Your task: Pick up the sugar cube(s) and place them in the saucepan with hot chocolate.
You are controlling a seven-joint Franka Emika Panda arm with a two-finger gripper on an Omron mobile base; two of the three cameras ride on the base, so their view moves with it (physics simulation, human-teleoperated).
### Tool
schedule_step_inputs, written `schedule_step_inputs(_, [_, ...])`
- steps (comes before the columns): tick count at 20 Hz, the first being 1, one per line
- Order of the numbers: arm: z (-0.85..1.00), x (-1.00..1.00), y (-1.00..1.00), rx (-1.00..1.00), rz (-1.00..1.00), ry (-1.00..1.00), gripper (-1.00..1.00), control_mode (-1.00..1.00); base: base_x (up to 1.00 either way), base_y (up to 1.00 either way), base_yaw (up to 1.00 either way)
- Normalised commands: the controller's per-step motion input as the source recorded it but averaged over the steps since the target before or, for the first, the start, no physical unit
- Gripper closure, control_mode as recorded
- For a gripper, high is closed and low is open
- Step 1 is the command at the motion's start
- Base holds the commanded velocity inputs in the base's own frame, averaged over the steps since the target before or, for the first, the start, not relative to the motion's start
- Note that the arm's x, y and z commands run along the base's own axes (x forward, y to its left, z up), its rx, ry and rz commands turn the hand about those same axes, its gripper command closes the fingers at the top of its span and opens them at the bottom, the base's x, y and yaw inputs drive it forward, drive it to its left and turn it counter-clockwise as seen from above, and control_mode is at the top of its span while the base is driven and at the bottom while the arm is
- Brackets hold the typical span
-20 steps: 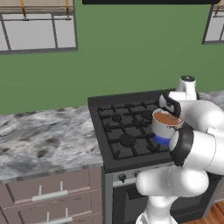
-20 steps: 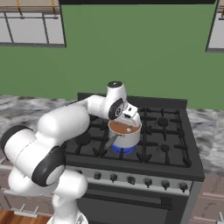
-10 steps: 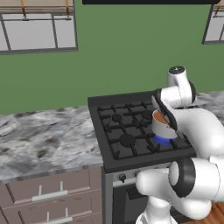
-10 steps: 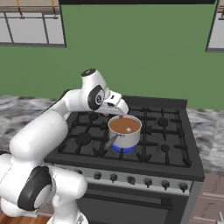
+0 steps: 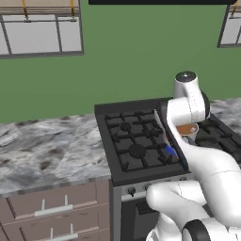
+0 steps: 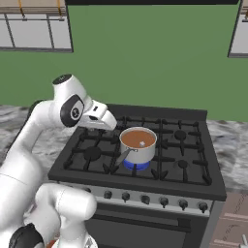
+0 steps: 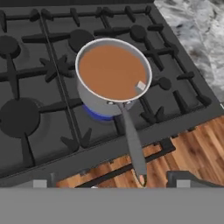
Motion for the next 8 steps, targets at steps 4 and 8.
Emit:
schedule_step_inputs(4, [0.26, -0.48, 0.84, 0.03, 0.11, 0.0, -1.0, -1.0, 0.0, 0.0, 0.0])
schedule_step_inputs(8, [0.08, -0.31, 0.62, 0.16, 0.17, 0.0, -1.0, -1.0, 0.0, 0.0, 0.0])
